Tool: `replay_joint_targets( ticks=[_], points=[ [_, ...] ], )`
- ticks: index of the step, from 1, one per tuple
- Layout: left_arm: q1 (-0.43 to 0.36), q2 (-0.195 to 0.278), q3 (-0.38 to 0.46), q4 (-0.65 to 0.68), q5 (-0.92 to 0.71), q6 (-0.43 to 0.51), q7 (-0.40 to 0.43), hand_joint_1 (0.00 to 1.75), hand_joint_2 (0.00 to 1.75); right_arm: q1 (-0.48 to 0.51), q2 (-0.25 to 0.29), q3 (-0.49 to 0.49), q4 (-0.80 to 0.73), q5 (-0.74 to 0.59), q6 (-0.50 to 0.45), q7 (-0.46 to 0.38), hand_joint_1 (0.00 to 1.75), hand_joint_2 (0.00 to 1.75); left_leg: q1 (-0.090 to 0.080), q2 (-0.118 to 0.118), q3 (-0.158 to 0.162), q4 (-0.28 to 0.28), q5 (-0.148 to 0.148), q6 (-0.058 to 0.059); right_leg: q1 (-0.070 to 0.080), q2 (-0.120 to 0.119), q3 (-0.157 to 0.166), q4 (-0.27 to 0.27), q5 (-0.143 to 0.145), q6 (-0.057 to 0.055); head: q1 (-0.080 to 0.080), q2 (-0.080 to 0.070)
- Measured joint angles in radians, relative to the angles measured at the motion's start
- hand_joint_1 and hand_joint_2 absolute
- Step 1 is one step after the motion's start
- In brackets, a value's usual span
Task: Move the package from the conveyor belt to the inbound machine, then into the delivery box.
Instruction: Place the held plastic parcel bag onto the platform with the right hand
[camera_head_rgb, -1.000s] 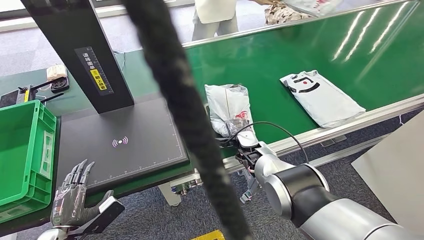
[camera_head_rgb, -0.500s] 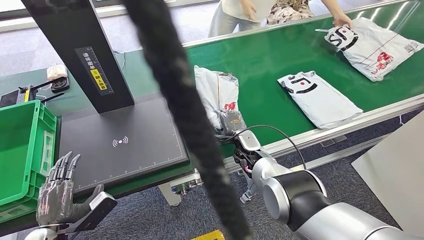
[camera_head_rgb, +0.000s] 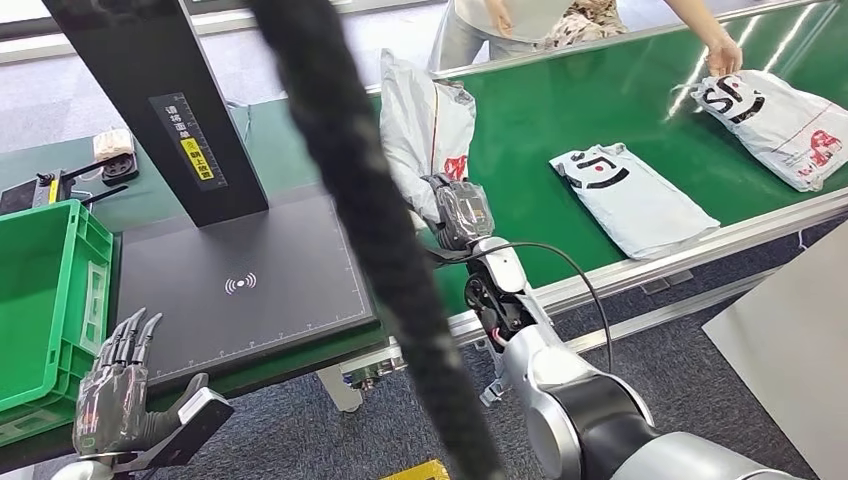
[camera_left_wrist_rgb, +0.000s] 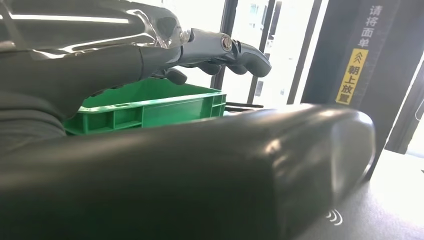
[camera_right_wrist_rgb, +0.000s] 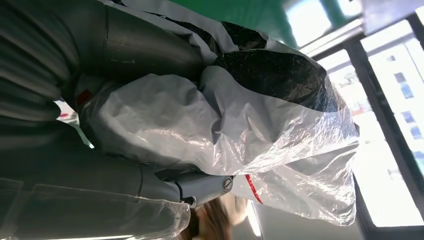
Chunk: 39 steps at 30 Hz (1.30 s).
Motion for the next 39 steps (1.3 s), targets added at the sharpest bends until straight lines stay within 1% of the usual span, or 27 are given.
replay_joint_targets(
  ticks=[4,6,8,11,13,14,18,24,28,36,39],
  points=[
    [0.008,0.002,0.008,-0.002,0.008,0.01,-0.002,0.0,0.0,0.078,0.002,0.059,-0.166,-0.039,0.008,-0.017,1.75,1.75,0.0,0.001,0.0,0.0,0.0,0.0,0.0,0.001,-0.001,0.0,0.0,0.0,0.0,0.0],
    [0.01,0.004,0.012,-0.003,0.008,0.011,-0.002,0.0,0.0,0.101,0.002,0.081,-0.22,-0.053,0.015,-0.024,1.75,1.75,0.0,0.001,0.0,0.0,0.0,0.0,0.0,0.001,-0.001,0.0,0.0,0.0,0.0,0.0],
    [0.013,0.006,0.019,-0.003,0.01,0.013,0.0,0.0,0.0,0.116,0.003,0.104,-0.265,-0.08,0.035,-0.05,1.75,1.75,0.0,0.001,0.0,0.0,0.0,0.0,0.0,0.001,-0.001,0.0,0.0,0.0,0.0,0.0],
    [0.016,0.009,0.042,-0.002,0.018,0.017,0.004,0.0,0.0,0.133,0.001,0.165,-0.331,-0.13,0.124,-0.104,1.75,1.75,0.0,0.002,0.0,0.0,0.0,0.0,0.0,0.002,-0.001,0.0,0.0,0.0,0.0,0.0],
    [0.017,0.012,0.064,0.001,0.024,0.018,0.005,0.0,0.0,0.14,0.0,0.228,-0.361,-0.124,0.19,-0.121,1.75,1.75,0.0,0.002,0.0,0.0,0.0,0.0,0.0,0.002,-0.001,0.0,0.0,0.0,0.0,0.0],
    [0.016,0.014,0.076,0.003,0.026,0.019,0.004,0.0,0.0,0.142,-0.001,0.264,-0.368,-0.106,0.207,-0.119,1.75,1.75,0.0,0.002,0.0,-0.001,0.0,0.0,0.0,0.002,-0.001,0.0,0.0,0.0,0.0,0.0],
    [0.014,0.017,0.112,0.016,0.034,0.021,-0.007,0.0,0.0,0.14,0.01,0.402,-0.369,-0.055,0.222,-0.097,1.75,1.75,0.001,0.002,0.0,-0.001,0.0,0.0,0.001,0.002,-0.001,0.0,0.0,0.0,0.0,0.0],
    [-0.02,0.012,0.119,0.068,0.041,0.026,-0.027,0.0,0.0,0.11,0.057,0.552,-0.294,-0.065,0.222,-0.112,1.75,1.75,0.0,0.002,0.0,-0.001,0.0,0.0,0.001,0.002,-0.001,0.0,0.0,0.0,0.0,0.0],
    [-0.032,0.008,0.118,0.087,0.041,0.027,-0.027,0.0,0.0,0.09,0.079,0.597,-0.249,-0.075,0.218,-0.116,1.75,1.75,0.0,0.002,0.0,-0.001,0.0,0.0,0.0,0.002,-0.001,0.0,0.0,0.0,0.0,0.0],
    [-0.039,0.007,0.118,0.103,0.046,0.036,-0.025,0.0,0.0,0.061,0.087,0.635,-0.196,-0.083,0.222,-0.124,1.75,1.75,0.0,0.002,0.0,-0.001,0.0,0.0,0.001,0.002,-0.001,0.0,0.0,0.0,0.0,0.0],
    [-0.041,0.006,0.118,0.103,0.051,0.044,-0.023,0.0,0.0,0.037,0.105,0.66,-0.158,-0.092,0.233,-0.126,1.75,1.75,0.001,0.002,0.0,-0.001,0.0,0.0,0.001,0.002,-0.001,0.0,0.0,0.0,0.0,0.0]
  ],
)
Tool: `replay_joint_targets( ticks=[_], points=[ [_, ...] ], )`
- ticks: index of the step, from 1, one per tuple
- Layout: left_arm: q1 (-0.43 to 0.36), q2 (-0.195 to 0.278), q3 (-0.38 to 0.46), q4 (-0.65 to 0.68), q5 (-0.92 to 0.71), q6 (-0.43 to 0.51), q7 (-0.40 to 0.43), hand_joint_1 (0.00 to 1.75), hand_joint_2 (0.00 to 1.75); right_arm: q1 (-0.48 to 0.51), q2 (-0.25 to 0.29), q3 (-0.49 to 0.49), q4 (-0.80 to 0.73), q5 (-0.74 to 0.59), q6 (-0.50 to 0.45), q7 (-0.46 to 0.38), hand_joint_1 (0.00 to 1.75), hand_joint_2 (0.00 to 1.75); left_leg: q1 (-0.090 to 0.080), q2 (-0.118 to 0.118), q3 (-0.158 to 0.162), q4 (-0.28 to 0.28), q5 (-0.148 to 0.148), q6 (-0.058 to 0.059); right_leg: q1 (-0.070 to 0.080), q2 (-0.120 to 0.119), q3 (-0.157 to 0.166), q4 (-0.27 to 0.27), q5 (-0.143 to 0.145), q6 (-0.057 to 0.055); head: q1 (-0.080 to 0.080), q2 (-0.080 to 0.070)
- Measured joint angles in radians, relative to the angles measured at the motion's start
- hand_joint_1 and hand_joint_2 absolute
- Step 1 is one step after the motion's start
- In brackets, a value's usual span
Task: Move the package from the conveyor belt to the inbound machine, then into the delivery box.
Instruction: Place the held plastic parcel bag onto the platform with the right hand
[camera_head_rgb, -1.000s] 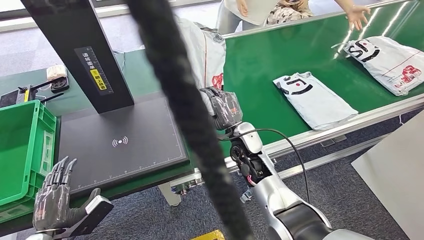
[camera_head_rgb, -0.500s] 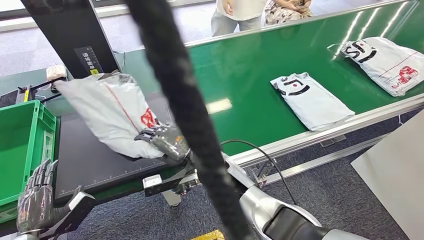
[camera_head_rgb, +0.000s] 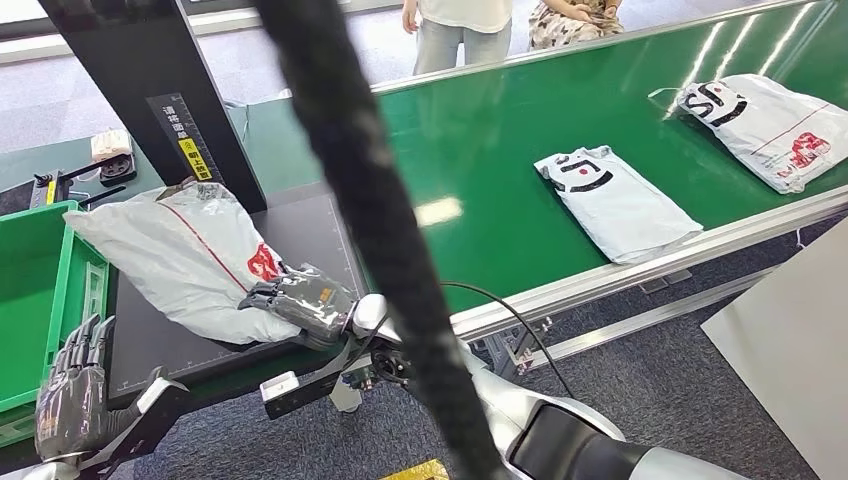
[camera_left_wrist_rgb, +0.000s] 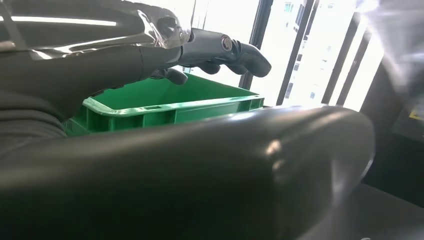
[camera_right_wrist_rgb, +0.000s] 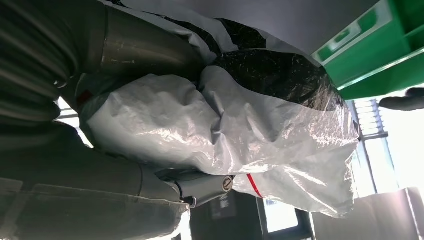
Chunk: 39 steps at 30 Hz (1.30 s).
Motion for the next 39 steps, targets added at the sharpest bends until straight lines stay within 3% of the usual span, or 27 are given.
replay_joint_targets(
  ticks=[8,9,12,13,16,23,39],
  points=[
    [-0.024,-0.008,-0.002,0.021,0.01,0.007,-0.004,0.0,0.0,-0.077,0.1,0.046,0.185,-0.037,-0.025,0.006,1.75,1.75,0.0,0.0,0.0,0.0,0.001,-0.001,0.0,0.0,0.0,0.0,0.0,0.0,0.0,0.0],
    [-0.028,-0.012,-0.005,0.024,0.01,0.008,-0.005,0.0,0.0,-0.091,0.115,0.05,0.219,-0.038,-0.025,0.016,1.61,1.75,0.0,0.0,0.0,0.0,0.001,-0.001,0.0,0.0,0.0,0.0,0.0,0.0,0.0,0.0],
    [-0.043,-0.024,-0.017,0.029,0.01,0.008,-0.009,0.0,0.0,-0.135,0.158,0.058,0.325,-0.036,-0.028,0.063,0.31,1.75,0.0,0.0,0.0,0.0,0.001,-0.001,0.0,0.0,0.0,0.0,0.0,0.0,0.0,0.0],
    [-0.047,-0.028,-0.022,0.031,0.01,0.009,-0.009,0.0,0.0,-0.149,0.17,0.059,0.362,-0.031,-0.027,0.084,0.0,1.31,0.0,0.0,0.0,0.0,0.001,-0.001,0.0,0.0,0.0,0.0,0.0,0.0,0.0,0.0],
    [-0.058,-0.035,-0.04,0.032,0.01,0.012,-0.009,0.0,0.0,-0.183,0.201,0.06,0.457,-0.015,-0.016,0.149,0.0,0.0,0.0,0.0,0.0,0.0,0.001,-0.001,0.0,0.0,0.0,0.0,0.0,0.0,0.0,0.0],
    [-0.058,-0.035,-0.059,0.03,0.008,0.012,0.007,0.0,0.0,-0.216,0.227,0.061,0.557,0.001,-0.009,0.193,0.0,0.0,0.0,0.0,0.0,0.0,0.001,-0.001,0.0,0.0,-0.001,0.0,0.0,0.0,0.0,0.0],
    [-0.076,-0.024,-0.075,0.038,0.021,0.012,0.014,0.0,0.0,-0.224,0.234,0.017,0.586,0.028,-0.068,0.215,0.0,0.0,0.0,0.0,0.0,0.0,0.001,-0.001,0.0,0.001,-0.002,0.0,0.0,0.0,0.0,0.0]
  ],
)
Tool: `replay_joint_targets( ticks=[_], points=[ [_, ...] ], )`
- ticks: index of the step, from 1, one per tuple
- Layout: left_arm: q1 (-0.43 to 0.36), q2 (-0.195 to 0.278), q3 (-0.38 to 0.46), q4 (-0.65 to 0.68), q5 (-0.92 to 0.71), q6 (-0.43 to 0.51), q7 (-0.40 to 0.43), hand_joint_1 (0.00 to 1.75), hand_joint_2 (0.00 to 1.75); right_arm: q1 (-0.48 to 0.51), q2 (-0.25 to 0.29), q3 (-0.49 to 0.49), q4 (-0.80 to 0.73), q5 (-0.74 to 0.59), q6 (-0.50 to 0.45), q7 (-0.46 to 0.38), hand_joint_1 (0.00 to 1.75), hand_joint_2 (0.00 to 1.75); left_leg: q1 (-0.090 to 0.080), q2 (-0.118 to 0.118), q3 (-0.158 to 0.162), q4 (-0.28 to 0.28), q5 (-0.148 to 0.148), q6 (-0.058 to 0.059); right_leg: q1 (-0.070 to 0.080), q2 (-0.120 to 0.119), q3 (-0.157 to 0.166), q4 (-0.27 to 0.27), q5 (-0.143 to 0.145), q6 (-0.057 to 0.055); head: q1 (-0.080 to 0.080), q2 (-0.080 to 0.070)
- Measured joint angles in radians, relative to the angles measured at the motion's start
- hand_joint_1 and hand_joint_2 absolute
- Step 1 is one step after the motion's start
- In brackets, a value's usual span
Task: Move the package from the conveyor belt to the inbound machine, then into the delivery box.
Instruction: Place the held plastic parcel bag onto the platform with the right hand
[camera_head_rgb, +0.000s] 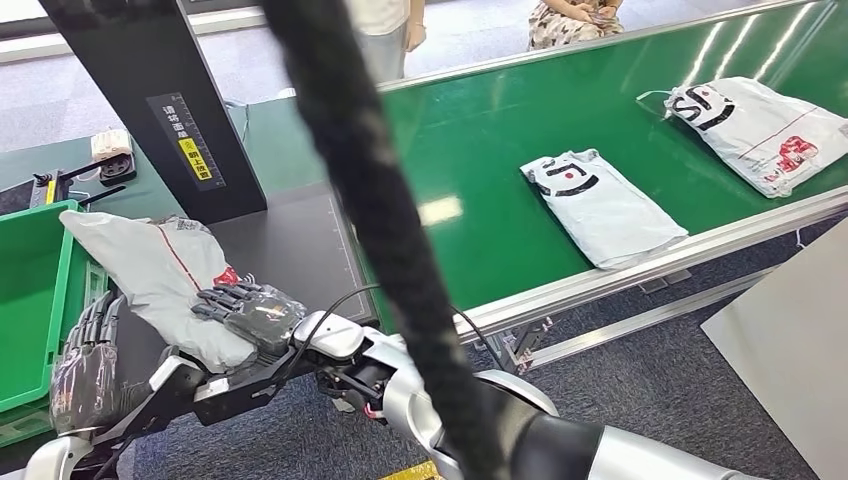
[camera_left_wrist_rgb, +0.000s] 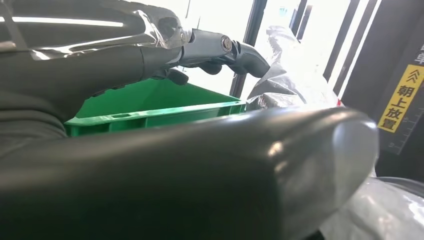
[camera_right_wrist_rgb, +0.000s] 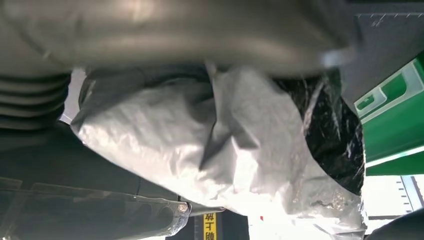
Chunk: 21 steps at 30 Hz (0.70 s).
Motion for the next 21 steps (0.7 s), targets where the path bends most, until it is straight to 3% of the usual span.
replay_joint_targets(
  ticks=[12,21],
  points=[
    [0.004,-0.01,-0.044,-0.011,0.005,0.002,-0.021,0.0,0.0,-0.018,-0.076,-0.157,-0.032,-0.062,-0.109,-0.008,0.0,0.0,-0.001,0.004,0.0,0.0,0.0,0.0,-0.001,0.002,0.0,0.0,0.002,-0.001,0.002,0.0],
    [0.041,-0.009,-0.043,-0.033,0.0,0.005,-0.021,0.0,0.0,0.014,-0.159,-0.346,-0.206,-0.103,-0.093,-0.067,0.0,0.0,0.0,0.003,0.0,0.0,0.0,0.0,0.0,0.002,0.0,0.0,0.002,-0.001,0.002,0.0]
  ],
)
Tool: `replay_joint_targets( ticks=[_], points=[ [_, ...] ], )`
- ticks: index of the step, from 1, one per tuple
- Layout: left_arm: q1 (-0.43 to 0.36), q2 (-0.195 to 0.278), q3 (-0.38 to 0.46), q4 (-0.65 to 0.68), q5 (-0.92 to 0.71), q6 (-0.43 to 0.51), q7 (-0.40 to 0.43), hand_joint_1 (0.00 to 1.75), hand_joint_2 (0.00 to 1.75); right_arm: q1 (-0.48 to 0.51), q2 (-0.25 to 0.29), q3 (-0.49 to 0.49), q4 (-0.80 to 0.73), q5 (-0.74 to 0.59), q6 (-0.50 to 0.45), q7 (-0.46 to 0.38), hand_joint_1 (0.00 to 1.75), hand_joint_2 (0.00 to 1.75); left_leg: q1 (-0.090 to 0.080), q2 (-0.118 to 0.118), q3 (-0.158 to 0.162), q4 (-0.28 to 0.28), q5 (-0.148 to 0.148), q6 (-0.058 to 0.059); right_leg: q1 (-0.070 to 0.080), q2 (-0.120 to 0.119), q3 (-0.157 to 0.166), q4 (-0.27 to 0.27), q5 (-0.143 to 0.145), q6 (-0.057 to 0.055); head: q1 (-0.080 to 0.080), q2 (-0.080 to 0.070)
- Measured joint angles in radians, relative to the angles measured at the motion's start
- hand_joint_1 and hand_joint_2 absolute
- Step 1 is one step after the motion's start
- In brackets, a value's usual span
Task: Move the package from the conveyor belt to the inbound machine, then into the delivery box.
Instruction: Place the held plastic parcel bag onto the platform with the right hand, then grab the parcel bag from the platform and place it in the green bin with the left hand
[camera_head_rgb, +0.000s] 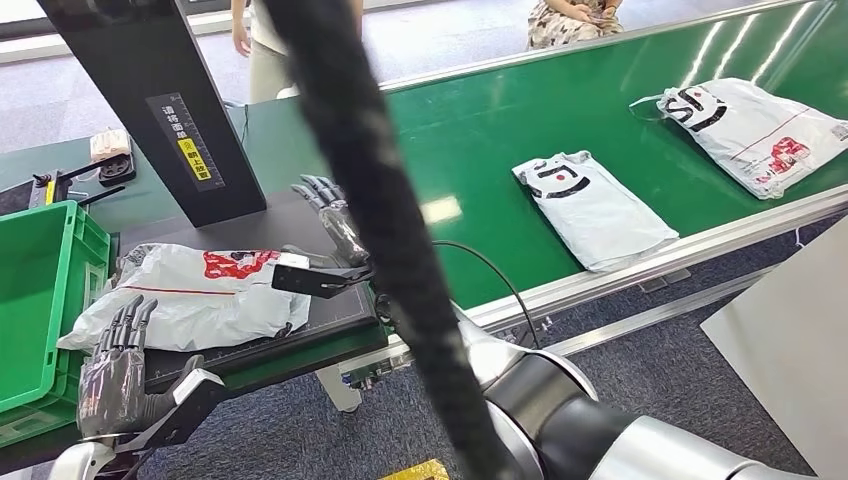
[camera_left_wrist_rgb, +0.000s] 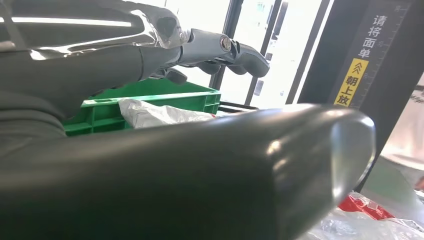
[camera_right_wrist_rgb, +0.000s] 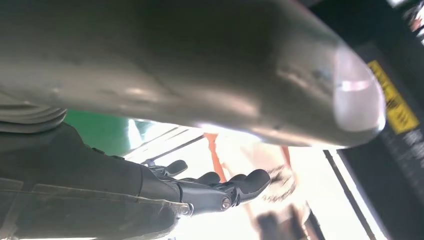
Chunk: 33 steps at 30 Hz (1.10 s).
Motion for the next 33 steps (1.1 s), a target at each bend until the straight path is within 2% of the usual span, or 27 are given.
replay_joint_targets(
  ticks=[17,21,23,27,33],
  points=[
    [0.003,-0.001,0.0,-0.009,-0.003,0.0,0.0,0.0,0.0,0.04,-0.036,-0.093,-0.093,-0.003,-0.006,-0.007,0.0,0.0,0.0,0.0,0.0,0.0,0.0,0.0,0.0,0.0,0.0,0.0,0.0,0.0,0.0,0.0],
    [0.003,-0.003,0.0,-0.008,-0.031,0.002,0.004,0.0,0.0,0.047,-0.057,-0.136,-0.102,0.018,-0.006,0.021,0.0,0.0,0.0,0.0,0.0,0.0,0.0,0.0,0.0,0.0,0.0,0.0,0.0,0.0,0.0,0.0],
    [-0.002,-0.004,-0.006,-0.006,-0.104,0.004,0.029,0.0,0.0,0.043,-0.077,-0.16,-0.091,0.044,-0.008,0.053,0.0,0.0,0.0,0.0,0.0,0.0,0.0,0.0,0.0,0.0,0.0,0.0,0.0,0.0,0.0,0.0],
    [-0.083,-0.003,-0.04,0.086,-0.337,-0.001,0.115,0.0,0.0,0.02,-0.134,-0.214,-0.016,0.085,-0.024,0.076,0.0,0.0,0.0,-0.005,0.0,0.001,0.001,0.001,0.0,-0.004,0.001,-0.001,0.0,0.0,0.0,0.0],
    [-0.298,0.004,-0.049,0.412,-0.362,0.057,0.135,0.0,0.0,0.021,-0.177,-0.275,0.072,0.116,-0.047,0.05,0.0,0.0,0.0,-0.002,0.0,0.0,0.002,0.001,0.0,-0.002,0.0,0.0,0.003,0.0,0.0,0.0]
  ],
)
